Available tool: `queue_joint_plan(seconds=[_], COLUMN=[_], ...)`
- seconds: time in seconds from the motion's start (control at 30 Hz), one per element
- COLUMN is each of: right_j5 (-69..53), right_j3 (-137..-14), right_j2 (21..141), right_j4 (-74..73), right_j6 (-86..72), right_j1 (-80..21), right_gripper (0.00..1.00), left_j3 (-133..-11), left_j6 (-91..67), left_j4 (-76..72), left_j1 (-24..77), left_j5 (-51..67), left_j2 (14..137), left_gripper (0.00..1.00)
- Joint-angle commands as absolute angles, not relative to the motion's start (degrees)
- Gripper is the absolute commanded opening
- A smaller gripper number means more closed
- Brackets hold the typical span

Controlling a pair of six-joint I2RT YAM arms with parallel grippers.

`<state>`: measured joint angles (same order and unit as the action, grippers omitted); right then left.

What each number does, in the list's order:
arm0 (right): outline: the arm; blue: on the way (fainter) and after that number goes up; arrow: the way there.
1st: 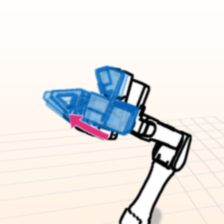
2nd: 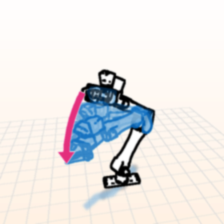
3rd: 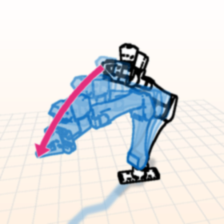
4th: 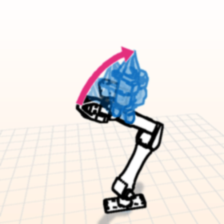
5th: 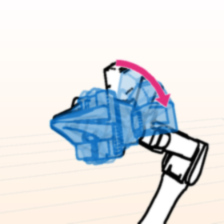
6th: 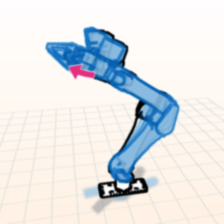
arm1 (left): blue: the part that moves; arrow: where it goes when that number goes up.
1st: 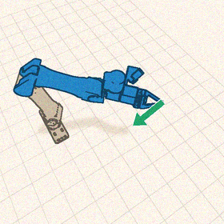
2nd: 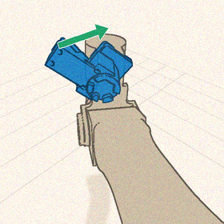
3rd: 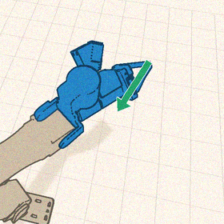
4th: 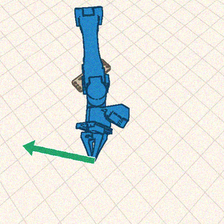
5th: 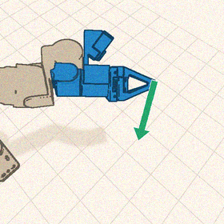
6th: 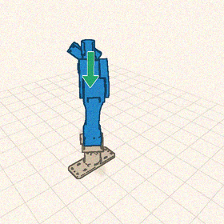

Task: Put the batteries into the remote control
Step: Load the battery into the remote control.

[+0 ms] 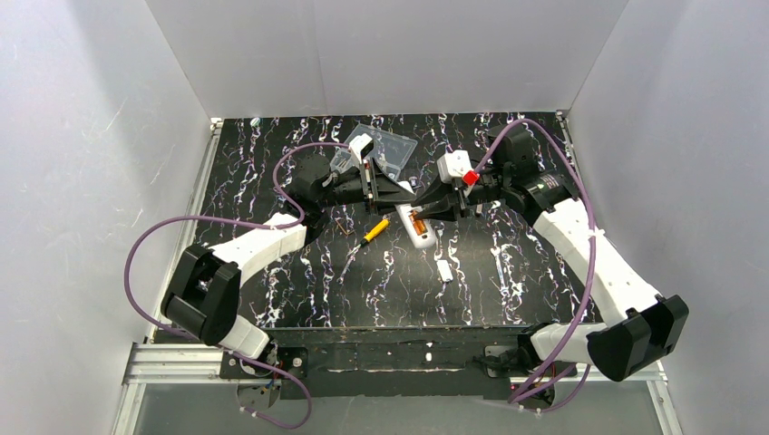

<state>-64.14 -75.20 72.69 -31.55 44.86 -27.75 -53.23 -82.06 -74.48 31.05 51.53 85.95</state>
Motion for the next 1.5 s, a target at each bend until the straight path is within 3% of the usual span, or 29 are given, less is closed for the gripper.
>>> queue_joint_plan(seconds=[0.0,1.47], right_j5=[-65.77,-64.07], right_j3=[-75.23,-71.52], right_j2=[73.28,69.55], right_j4=[-30.24,-46.95], right_j6=[45.37,50.66], right_j1=[-27.59,-27.63], right_gripper=[0.34,0.27], left_j3=[-55.77,-56.39], left_j6=[-81.91,-83.46], left_j4=[-79.45,-81.41], left_j1=[31.46,31.46], left_j5=[54.55,51.37], left_j2=[84.87,86.92], left_gripper=[0.0,0.0])
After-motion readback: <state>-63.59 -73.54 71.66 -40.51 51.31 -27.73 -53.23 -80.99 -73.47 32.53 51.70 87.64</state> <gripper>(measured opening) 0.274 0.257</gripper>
